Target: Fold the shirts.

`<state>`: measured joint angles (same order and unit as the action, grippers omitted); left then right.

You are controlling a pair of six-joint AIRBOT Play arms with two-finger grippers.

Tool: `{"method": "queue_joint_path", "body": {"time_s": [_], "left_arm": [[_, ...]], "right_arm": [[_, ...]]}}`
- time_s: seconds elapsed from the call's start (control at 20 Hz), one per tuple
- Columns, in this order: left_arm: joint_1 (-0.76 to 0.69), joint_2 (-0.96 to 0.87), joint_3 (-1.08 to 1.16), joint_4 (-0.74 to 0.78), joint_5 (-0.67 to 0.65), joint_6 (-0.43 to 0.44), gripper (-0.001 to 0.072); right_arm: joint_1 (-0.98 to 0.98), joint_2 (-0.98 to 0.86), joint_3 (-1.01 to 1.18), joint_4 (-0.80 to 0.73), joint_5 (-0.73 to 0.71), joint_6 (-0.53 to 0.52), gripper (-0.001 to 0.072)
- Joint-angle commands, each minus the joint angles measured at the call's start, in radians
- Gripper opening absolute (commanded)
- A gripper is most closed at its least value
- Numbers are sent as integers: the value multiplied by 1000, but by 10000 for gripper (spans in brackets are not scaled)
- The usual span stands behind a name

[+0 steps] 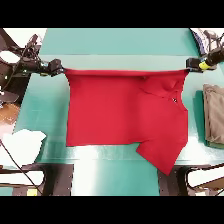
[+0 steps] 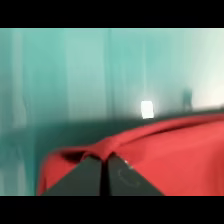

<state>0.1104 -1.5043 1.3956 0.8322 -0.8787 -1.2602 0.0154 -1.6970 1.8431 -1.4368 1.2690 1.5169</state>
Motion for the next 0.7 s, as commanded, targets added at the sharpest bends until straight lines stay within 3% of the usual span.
{"method": "queue_joint_path", "body": {"time_s": [0.0, 0.3, 0.65], "left_arm": [[-5, -31, 34, -26, 117, 72, 23], [-5, -66, 4, -15, -122, 139, 23], [-5, -68, -160, 0, -163, 127, 25]], "right_arm": [[1, -32, 47, -4, -150, 9, 15], [1, 4, -153, -5, -70, 9, 14], [0, 192, -563, -3, -203, 12, 19]]}}
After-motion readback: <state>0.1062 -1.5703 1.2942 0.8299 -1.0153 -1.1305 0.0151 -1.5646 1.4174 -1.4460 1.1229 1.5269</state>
